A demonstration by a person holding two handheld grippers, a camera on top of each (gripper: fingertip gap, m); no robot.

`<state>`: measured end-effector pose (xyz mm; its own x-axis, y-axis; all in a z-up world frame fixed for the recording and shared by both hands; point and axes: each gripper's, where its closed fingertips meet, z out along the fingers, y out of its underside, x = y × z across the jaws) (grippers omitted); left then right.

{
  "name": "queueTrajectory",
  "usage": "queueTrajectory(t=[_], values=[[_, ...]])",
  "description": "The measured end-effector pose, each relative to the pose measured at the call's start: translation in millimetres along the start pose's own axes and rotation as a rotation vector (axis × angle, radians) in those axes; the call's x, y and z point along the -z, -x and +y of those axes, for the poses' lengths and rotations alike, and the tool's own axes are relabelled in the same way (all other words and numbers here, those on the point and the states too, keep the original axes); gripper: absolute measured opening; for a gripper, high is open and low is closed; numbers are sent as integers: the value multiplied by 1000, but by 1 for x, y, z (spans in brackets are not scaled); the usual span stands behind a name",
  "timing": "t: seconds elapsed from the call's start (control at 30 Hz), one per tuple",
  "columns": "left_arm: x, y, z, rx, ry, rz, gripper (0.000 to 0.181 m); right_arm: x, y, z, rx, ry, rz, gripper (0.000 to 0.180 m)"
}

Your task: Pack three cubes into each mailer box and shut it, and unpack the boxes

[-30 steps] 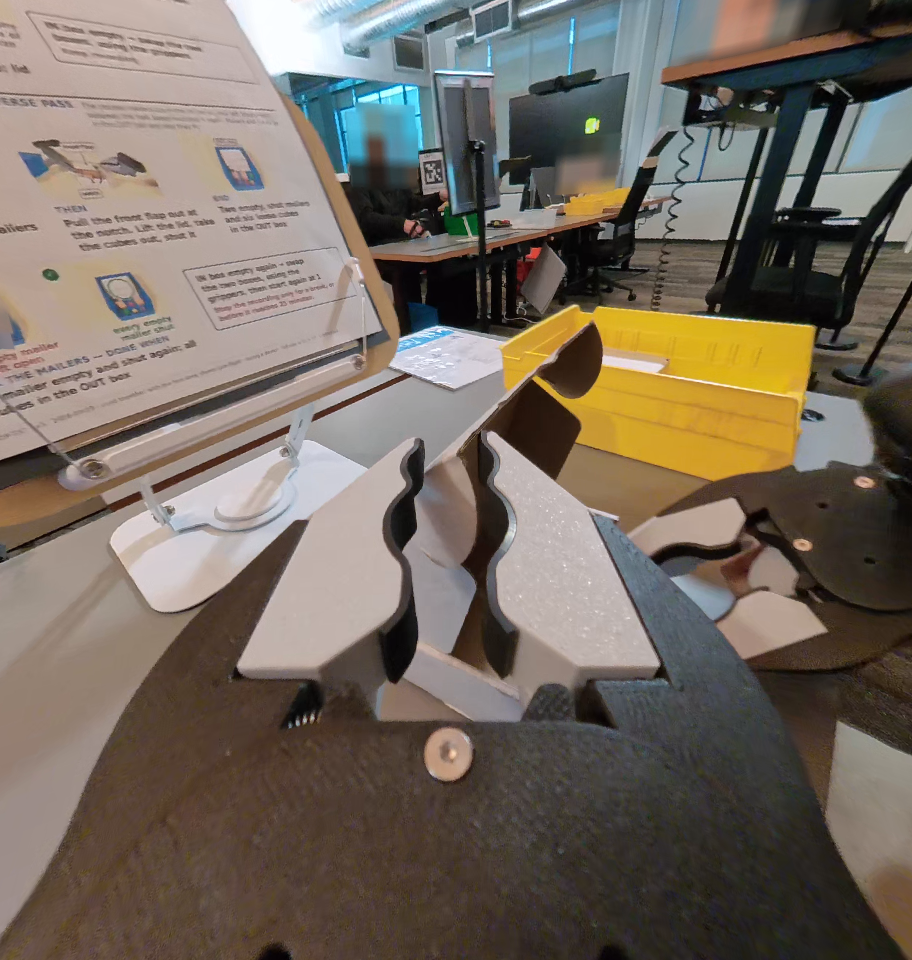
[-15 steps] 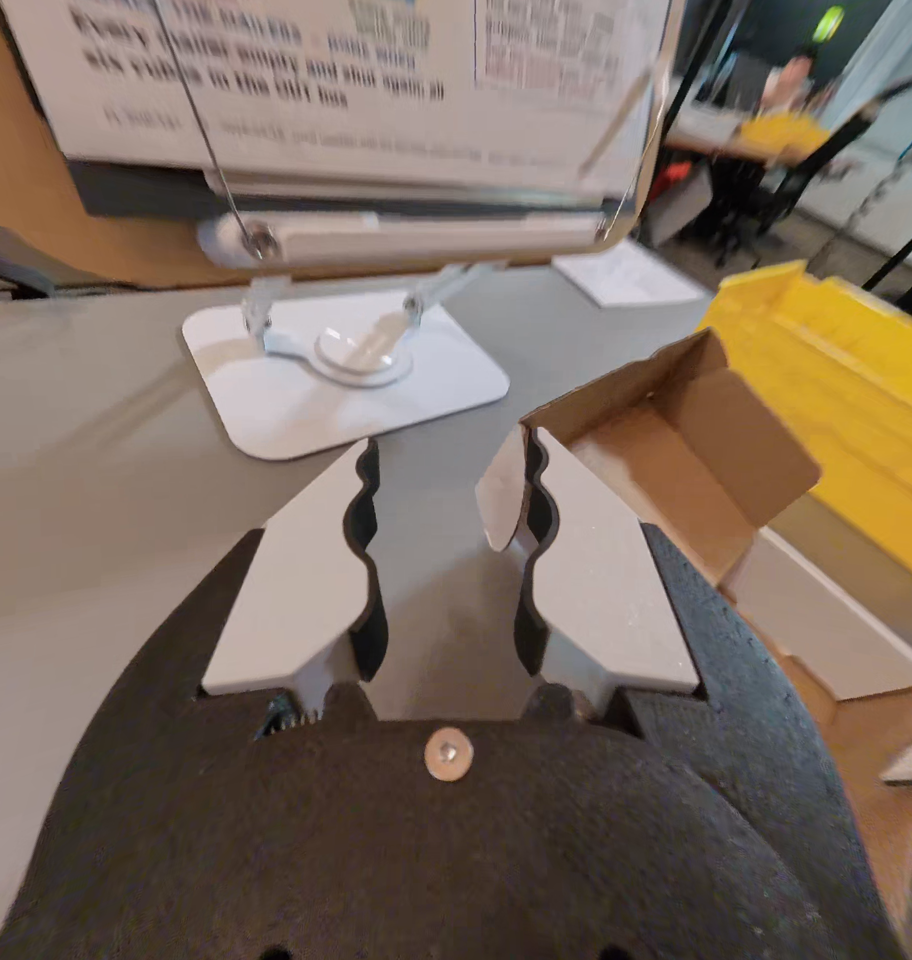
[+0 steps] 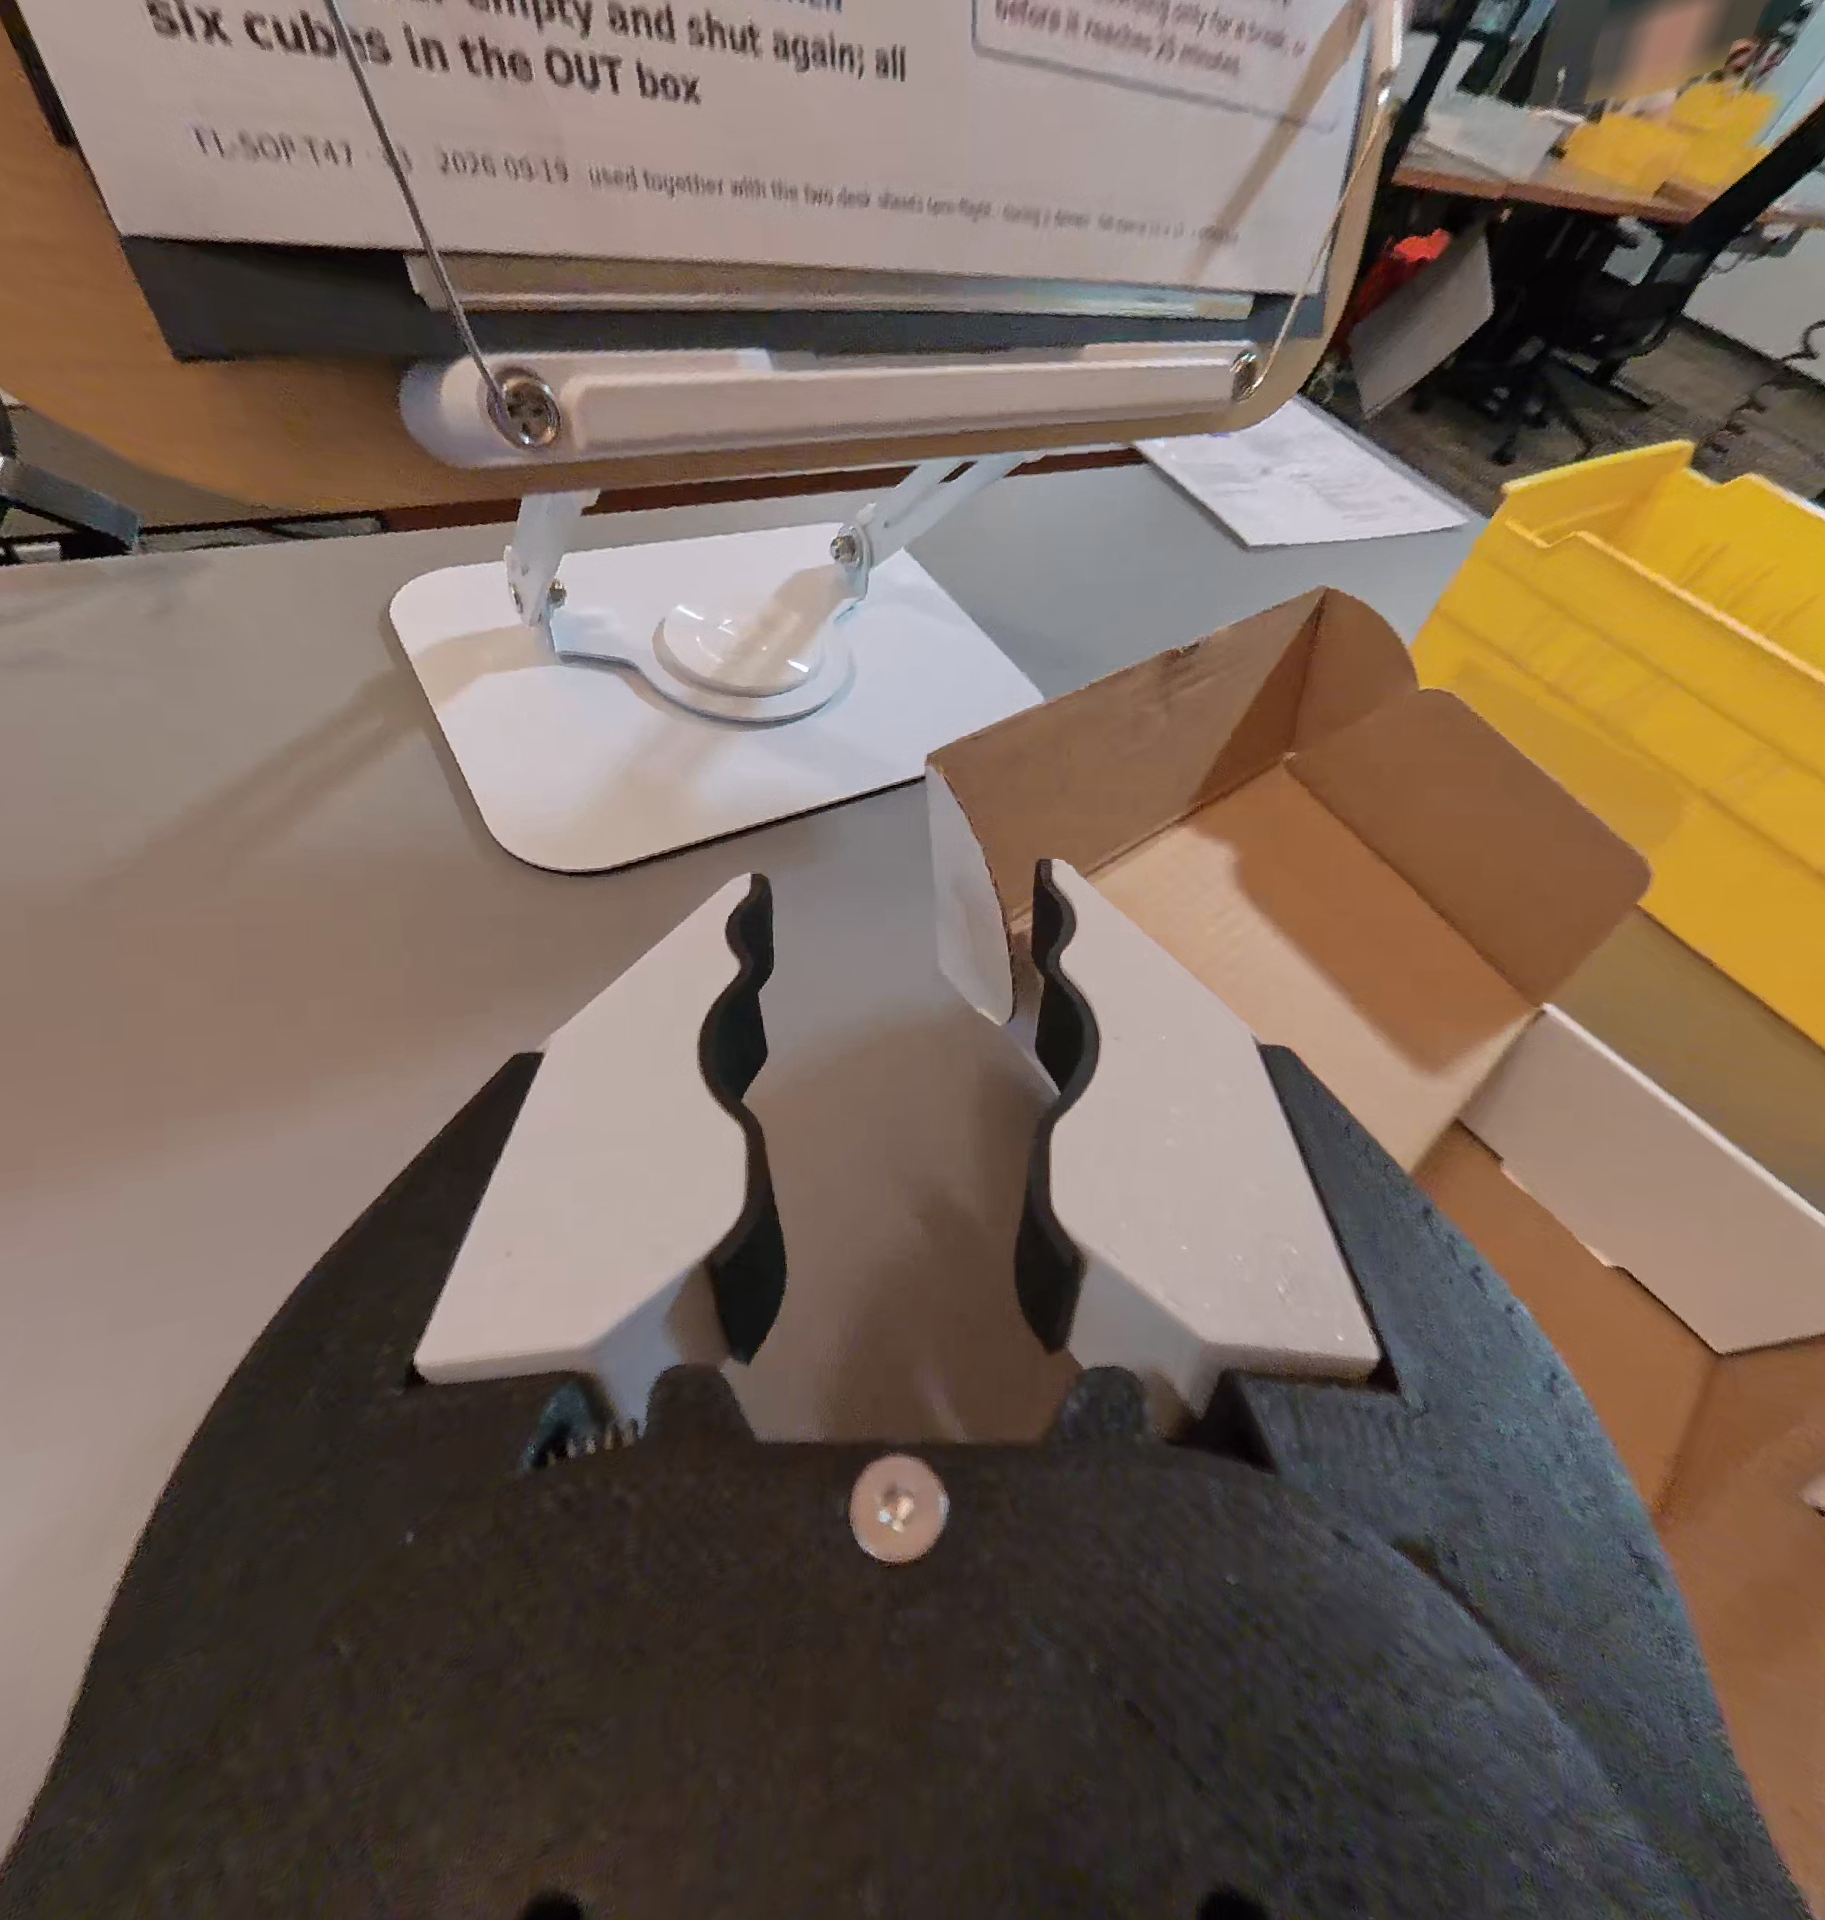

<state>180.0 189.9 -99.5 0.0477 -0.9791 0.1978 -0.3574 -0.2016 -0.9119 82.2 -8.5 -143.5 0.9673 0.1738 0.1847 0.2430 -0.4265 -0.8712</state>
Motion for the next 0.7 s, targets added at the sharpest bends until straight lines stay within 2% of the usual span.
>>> queueTrajectory(t=[0.43, 0.7], values=[[25, -31, -24, -43, -44, 87, 62, 8, -11, -16, 22, -99, 69, 7], [34, -40, -36, -57, -77, 105, 62, 9, -13, -19, 40, -116, 95, 8]])
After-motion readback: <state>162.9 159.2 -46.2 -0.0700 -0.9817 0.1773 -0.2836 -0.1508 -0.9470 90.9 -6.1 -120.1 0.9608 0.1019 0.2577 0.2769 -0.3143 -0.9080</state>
